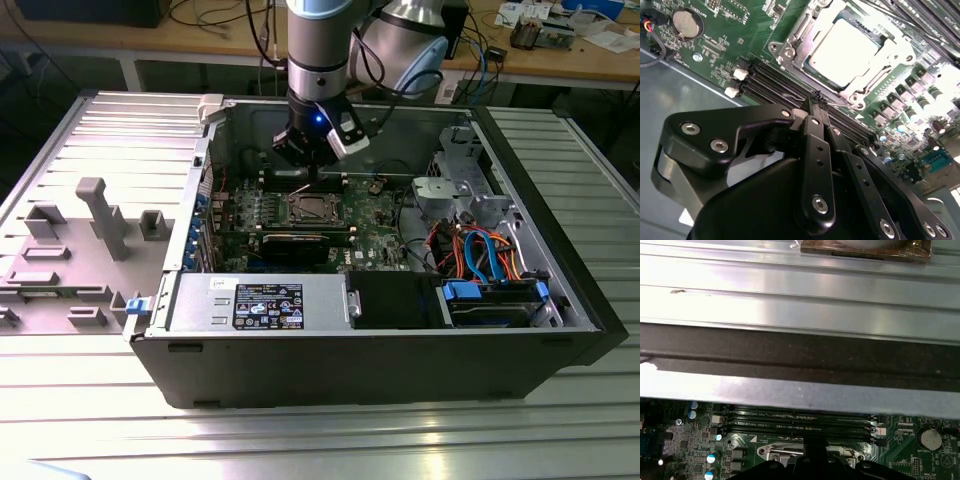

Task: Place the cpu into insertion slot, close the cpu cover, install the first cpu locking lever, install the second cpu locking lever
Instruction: 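Install the first cpu locking lever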

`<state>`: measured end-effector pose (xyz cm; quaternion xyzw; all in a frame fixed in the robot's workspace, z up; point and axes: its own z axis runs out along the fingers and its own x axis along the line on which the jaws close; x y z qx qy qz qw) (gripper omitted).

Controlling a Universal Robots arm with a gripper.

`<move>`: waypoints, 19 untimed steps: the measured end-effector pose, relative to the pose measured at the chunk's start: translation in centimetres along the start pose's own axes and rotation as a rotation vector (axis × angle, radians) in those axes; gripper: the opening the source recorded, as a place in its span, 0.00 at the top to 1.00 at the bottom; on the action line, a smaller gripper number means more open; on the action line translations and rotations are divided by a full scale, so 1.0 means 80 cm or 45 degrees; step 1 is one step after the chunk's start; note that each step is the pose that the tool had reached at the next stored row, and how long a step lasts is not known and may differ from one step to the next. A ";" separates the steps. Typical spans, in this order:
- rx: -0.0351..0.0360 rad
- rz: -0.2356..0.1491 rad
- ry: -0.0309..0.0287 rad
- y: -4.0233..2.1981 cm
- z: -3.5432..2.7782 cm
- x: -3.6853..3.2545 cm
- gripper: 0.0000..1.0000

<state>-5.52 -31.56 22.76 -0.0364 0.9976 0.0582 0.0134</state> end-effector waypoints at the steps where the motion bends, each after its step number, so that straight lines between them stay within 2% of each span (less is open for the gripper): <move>1: 0.0000 0.000 0.0000 -0.0001 0.0014 -0.0015 0.89; 12: -0.0001 0.000 -0.0001 -0.0016 0.0109 -0.0166 0.89; 19: -0.0001 0.000 -0.0001 -0.0014 0.0161 -0.0193 0.89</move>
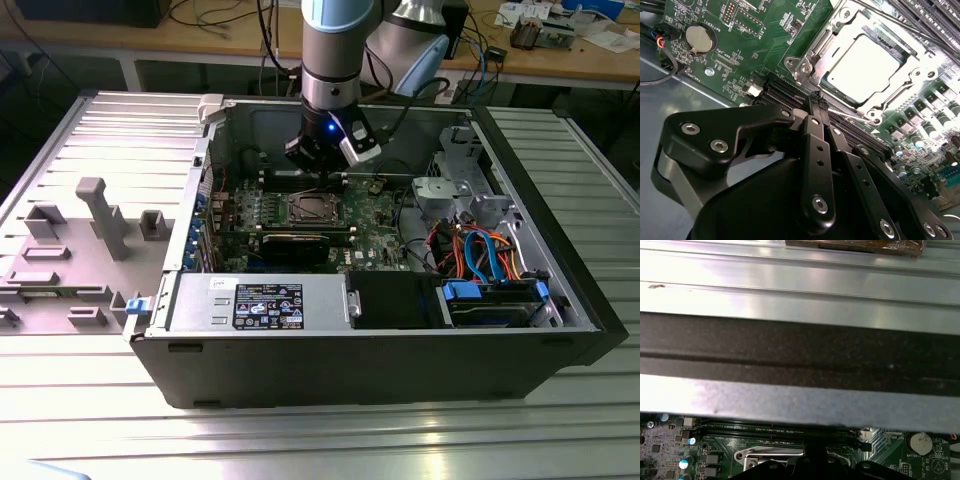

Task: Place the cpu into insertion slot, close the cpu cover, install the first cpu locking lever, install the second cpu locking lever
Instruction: 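Install the first cpu locking lever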

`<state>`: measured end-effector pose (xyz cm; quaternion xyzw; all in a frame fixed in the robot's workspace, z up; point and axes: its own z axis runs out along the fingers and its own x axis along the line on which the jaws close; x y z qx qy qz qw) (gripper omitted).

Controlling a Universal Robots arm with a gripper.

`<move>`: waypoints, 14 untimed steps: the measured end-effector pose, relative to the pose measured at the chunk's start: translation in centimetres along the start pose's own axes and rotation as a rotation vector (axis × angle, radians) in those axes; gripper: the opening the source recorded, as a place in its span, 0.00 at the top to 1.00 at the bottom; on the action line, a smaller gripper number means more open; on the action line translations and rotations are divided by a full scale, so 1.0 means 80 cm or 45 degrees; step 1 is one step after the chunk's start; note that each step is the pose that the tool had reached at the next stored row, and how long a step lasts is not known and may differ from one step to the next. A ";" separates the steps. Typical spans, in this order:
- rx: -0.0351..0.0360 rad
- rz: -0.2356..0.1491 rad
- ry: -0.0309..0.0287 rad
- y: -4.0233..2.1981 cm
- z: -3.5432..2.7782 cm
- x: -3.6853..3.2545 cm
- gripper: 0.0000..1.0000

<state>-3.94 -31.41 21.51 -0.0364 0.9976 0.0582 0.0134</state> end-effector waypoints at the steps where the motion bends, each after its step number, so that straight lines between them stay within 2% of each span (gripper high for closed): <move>1: 0.0000 0.000 0.0000 0.0000 0.0007 -0.0001 0.89; 14: 0.0002 0.000 0.0001 -0.0012 0.0118 -0.0020 0.89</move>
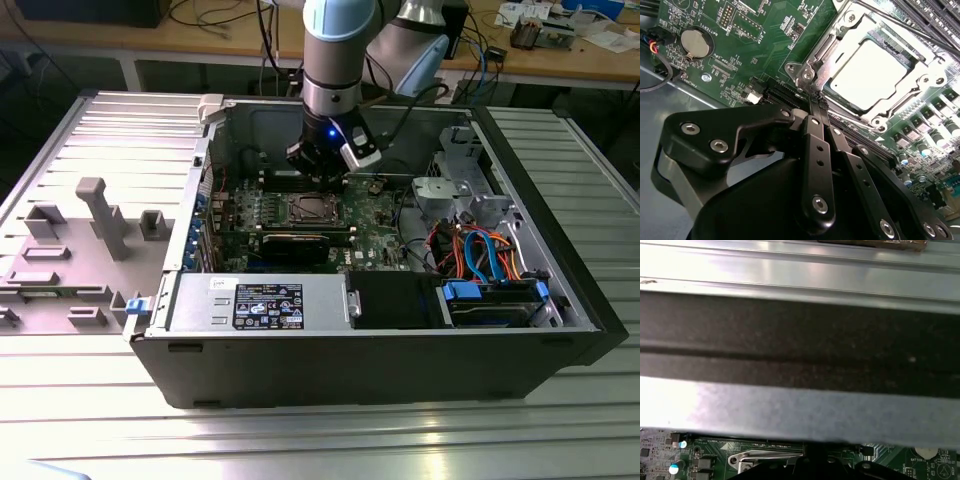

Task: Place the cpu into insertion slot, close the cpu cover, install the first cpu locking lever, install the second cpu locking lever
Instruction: 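Install the first cpu locking lever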

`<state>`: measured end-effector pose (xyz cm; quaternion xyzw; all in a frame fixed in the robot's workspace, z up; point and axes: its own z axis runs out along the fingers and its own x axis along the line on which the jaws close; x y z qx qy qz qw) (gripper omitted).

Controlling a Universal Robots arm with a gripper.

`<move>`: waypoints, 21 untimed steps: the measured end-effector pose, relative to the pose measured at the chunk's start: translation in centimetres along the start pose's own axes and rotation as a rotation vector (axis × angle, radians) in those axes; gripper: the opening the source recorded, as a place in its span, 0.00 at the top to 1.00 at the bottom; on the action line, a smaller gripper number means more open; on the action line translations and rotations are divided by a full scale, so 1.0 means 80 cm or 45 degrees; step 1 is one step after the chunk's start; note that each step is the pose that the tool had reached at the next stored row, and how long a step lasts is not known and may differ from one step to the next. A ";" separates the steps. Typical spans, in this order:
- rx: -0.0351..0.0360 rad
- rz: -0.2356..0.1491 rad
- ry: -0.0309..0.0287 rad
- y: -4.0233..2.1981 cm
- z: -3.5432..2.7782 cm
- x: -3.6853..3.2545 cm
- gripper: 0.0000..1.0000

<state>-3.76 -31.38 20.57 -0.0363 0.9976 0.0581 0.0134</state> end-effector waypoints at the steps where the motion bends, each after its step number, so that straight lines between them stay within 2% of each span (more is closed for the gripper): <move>1: 0.0000 0.000 0.0001 0.0000 0.0000 0.0000 0.89; 6: 0.0005 0.000 -0.0002 0.0001 -0.0002 -0.0002 0.89; 9: 0.0138 0.000 0.0010 0.0008 -0.0001 -0.0002 0.89; 11: 0.0190 0.000 0.0013 0.0013 0.0000 -0.0002 0.89; 21: 0.0346 -0.001 0.0024 0.0065 0.0022 -0.0009 0.89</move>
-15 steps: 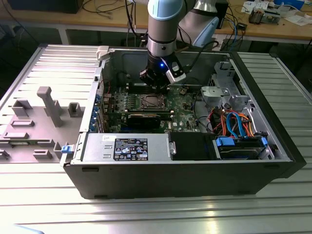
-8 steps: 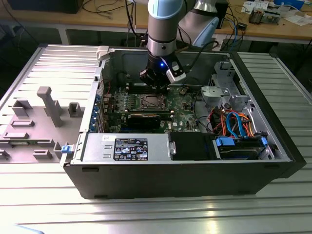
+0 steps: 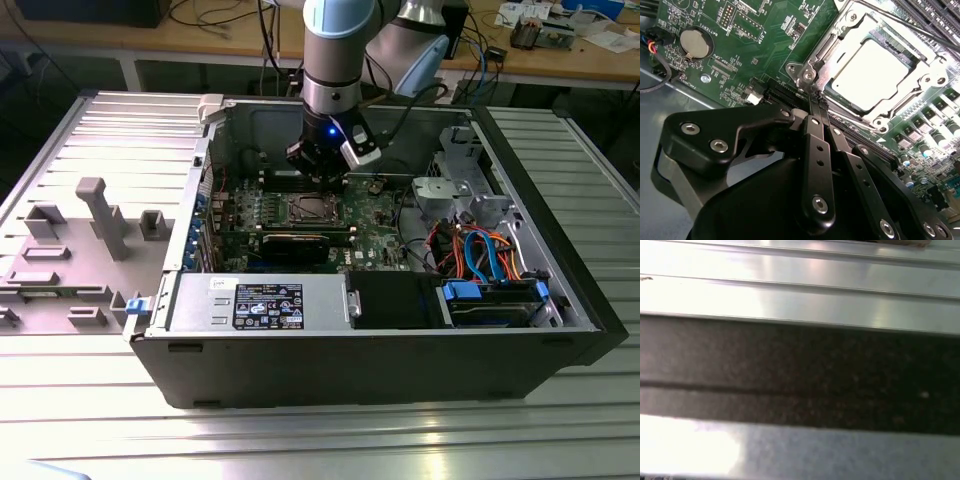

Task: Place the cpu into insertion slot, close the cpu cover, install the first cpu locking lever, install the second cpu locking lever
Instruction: 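Install the first cpu locking lever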

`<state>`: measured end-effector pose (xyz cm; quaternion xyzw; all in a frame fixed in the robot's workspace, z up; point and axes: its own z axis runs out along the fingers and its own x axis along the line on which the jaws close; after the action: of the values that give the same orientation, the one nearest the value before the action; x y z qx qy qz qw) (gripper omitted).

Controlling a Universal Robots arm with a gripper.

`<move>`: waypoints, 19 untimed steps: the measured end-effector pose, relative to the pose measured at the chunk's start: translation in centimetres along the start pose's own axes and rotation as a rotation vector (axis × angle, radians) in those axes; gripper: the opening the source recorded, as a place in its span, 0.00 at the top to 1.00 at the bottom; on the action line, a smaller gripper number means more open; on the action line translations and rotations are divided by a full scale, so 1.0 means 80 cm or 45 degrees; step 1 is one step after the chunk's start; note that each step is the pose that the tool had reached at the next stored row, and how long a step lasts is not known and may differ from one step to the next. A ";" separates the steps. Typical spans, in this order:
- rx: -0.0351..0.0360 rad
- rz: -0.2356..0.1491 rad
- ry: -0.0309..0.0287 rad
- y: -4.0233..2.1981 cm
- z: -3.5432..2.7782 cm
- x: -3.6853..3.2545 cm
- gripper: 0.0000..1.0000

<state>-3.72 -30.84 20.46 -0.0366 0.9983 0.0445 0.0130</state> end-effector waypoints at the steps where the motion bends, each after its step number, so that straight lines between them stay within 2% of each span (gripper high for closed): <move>1: 0.0018 0.000 0.0002 0.0000 0.0000 0.0000 0.89; 7: 0.0101 0.000 0.0008 0.0002 0.0001 0.0000 0.89; 11: 0.0225 0.000 0.0019 0.0005 0.0003 -0.0001 0.89; 17: 0.0232 0.000 0.0019 0.0014 -0.0015 -0.0003 0.89; 19: 0.0269 0.000 0.0020 0.0016 -0.0009 -0.0004 0.89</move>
<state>-3.70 -30.71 20.55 -0.0367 0.9987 0.0339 0.0126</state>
